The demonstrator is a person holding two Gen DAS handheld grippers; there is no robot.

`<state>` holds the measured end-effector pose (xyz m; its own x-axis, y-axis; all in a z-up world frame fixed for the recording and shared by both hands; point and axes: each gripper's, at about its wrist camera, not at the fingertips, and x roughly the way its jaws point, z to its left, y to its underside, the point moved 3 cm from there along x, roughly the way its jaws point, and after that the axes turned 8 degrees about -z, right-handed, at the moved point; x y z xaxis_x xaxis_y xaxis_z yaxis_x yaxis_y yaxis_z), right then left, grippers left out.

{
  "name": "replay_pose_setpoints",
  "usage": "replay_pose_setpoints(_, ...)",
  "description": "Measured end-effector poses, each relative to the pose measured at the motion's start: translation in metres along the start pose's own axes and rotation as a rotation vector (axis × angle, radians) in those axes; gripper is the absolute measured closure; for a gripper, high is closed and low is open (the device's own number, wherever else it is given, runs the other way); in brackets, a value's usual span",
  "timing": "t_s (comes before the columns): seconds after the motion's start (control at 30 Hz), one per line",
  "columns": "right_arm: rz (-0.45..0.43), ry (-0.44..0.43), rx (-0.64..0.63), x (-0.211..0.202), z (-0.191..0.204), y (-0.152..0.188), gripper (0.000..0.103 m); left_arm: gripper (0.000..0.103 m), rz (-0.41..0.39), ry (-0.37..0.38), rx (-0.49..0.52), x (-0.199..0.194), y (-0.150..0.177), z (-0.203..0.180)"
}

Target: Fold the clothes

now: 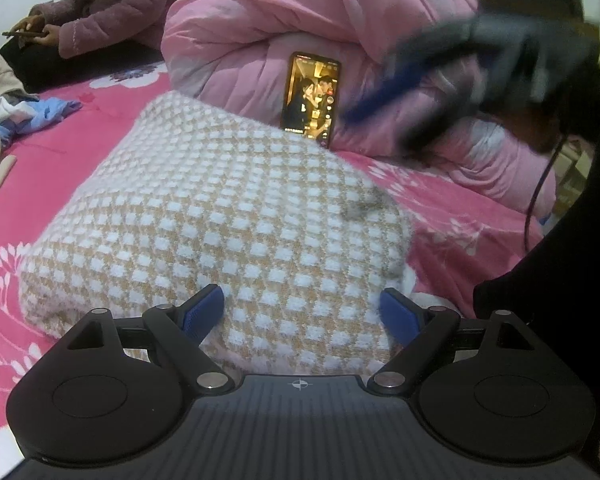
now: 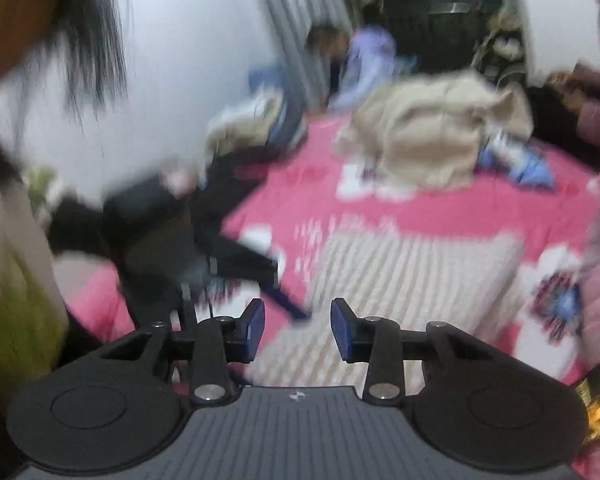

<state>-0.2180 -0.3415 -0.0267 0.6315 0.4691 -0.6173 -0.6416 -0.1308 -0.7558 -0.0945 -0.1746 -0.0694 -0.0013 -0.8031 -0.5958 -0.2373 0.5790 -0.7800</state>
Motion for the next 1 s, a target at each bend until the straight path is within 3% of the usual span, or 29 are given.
replay_pose_setpoints(0.07, 0.146, 0.052, -0.028, 0.03, 0.001, 0.026, 0.065, 0.017, -0.008, 0.004, -0.009, -0.001, 0.002, 0.001)
replay_pose_setpoints(0.1, 0.171, 0.07, -0.069, 0.038, 0.005, 0.038, 0.065, 0.017, 0.018, 0.021, -0.01, 0.001, 0.005, 0.0)
replay_pose_setpoints(0.27, 0.166, 0.078, -0.027, 0.047, 0.002, 0.039, 0.065, 0.017, 0.049, 0.033, 0.008, -0.001, 0.006, -0.003)
replay_pose_setpoints(0.37, 0.168, 0.083, -0.033, 0.047, 0.004, 0.04, 0.065, 0.018, -0.012, 0.033, -0.045, -0.011, -0.009, 0.004)
replay_pose_setpoints(0.47, 0.169, 0.091, -0.036, 0.044, 0.008, 0.04, 0.065, 0.018, -0.05, -0.028, -0.038, -0.012, -0.015, 0.011)
replay_pose_setpoints(0.57, 0.171, 0.099, -0.031, 0.039, 0.012, 0.037, 0.065, 0.015, 0.0, -0.105, -0.018, 0.005, 0.001, 0.016)
replay_pose_setpoints(0.63, 0.185, 0.099, -0.02, 0.034, 0.011, 0.031, 0.066, 0.015, -0.035, -0.089, -0.113, 0.003, 0.011, 0.025)
replay_pose_setpoints(0.67, 0.177, 0.1, -0.018, 0.03, 0.01, 0.023, 0.073, 0.015, -0.033, -0.079, -0.173, 0.002, 0.014, 0.031)
replay_pose_setpoints(0.77, 0.079, 0.126, -0.012, 0.016, 0.001, -0.012, 0.074, 0.015, -0.037, -0.066, -0.25, -0.003, 0.018, 0.041)
replay_pose_setpoints(0.9, -0.045, 0.21, -0.038, 0.021, -0.011, -0.045, 0.077, 0.015, -0.04, -0.079, -0.232, -0.005, 0.017, 0.035)
replay_pose_setpoints(0.93, -0.042, 0.217, -0.026, 0.028, -0.014, -0.044, 0.077, 0.015, -0.041, -0.083, -0.223, -0.005, 0.016, 0.033)
replay_pose_setpoints(1.0, 0.042, 0.197, 0.014, 0.056, -0.021, -0.021, 0.078, 0.015, -0.047, -0.089, -0.209, -0.005, 0.016, 0.033)
